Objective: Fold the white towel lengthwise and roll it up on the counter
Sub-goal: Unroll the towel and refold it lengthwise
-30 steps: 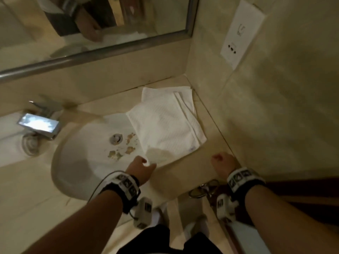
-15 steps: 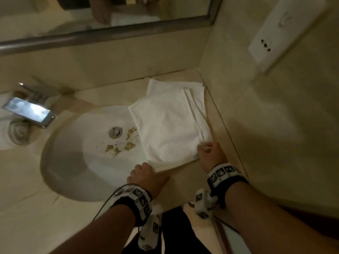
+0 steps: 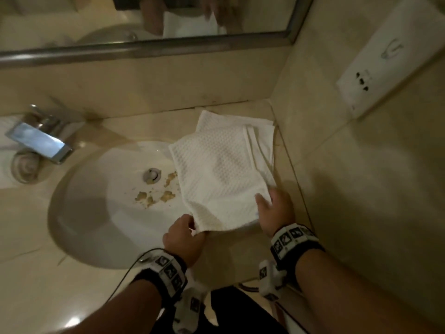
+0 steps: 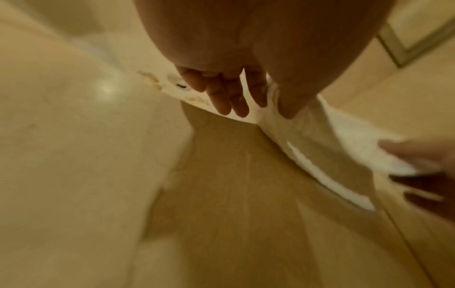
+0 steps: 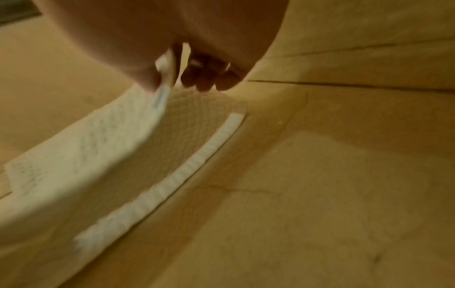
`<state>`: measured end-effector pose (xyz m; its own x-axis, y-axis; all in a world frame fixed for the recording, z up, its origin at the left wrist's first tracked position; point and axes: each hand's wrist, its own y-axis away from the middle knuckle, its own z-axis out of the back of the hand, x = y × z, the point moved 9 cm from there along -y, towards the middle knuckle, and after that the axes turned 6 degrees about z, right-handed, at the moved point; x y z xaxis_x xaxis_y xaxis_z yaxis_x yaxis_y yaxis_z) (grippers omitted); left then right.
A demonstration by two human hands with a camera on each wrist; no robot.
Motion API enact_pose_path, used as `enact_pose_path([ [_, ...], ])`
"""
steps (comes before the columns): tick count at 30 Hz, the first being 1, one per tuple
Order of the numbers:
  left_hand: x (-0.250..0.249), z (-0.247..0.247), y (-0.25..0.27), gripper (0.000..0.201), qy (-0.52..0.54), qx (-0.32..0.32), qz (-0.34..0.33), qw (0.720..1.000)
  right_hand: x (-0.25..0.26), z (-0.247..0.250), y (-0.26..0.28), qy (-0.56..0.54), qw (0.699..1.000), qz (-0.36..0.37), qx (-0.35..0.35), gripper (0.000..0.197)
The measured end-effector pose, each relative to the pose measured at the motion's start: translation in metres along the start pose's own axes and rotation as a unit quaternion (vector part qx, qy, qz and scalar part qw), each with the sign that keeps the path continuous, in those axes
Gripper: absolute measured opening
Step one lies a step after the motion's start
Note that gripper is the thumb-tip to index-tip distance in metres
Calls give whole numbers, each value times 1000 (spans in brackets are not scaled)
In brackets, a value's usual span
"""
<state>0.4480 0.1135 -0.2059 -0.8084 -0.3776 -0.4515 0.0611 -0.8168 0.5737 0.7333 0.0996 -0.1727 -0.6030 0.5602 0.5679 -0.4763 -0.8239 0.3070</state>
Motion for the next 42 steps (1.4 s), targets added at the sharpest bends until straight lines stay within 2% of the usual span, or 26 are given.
enact_pose_path([
  [2,-4,6,4,21,-40,-31,-12,999,5,19,4,18,997,29,-76,40],
  [3,-6,9,6,22,-58,-34,-8,998,5,24,5,24,996,28,-83,39],
  [5,-11,11,8,19,-94,-21,-8,995,-9,22,0,30,998,-20,-42,43],
  [7,-22,9,11,17,-148,-5,-48,988,-24,16,-8,47,997,-57,3,42],
  [10,-29,2,17,33,-187,7,-105,977,-29,12,-15,35,997,-57,32,34],
  [12,-26,-3,19,36,-183,25,-122,975,-30,7,-13,8,996,-53,78,32],
  [16,-19,-5,27,34,-191,62,-155,967,-28,21,-2,-38,997,-34,60,35],
  [18,-18,-6,36,31,-221,76,-188,954,-34,25,10,-33,997,-31,66,39],
  [21,-11,-17,55,29,-272,134,-236,923,-63,14,40,14,986,-75,147,34],
  [23,-8,-20,67,38,-309,152,-257,903,-82,5,61,15,974,-106,202,27],
  [26,-6,-16,69,48,-336,162,-225,900,-88,-3,80,2,962,-106,250,35],
  [28,-13,-10,61,51,-317,136,-215,914,-82,2,75,20,971,-90,220,32],
  [31,-29,-1,43,46,-273,67,-241,929,-50,24,49,18,995,-54,86,14],
  [33,-39,0,35,40,-290,44,-242,925,-19,27,26,-4,999,-28,42,11],
  [35,-49,-8,31,41,-327,51,-254,909,6,22,0,-21,1000,-19,14,10],
  [38,-55,-33,37,39,-378,101,-289,874,18,3,-31,-28,997,-62,41,34],
  [42,-57,-50,50,23,-372,122,-329,859,12,-14,-42,-26,988,-104,114,34],
])
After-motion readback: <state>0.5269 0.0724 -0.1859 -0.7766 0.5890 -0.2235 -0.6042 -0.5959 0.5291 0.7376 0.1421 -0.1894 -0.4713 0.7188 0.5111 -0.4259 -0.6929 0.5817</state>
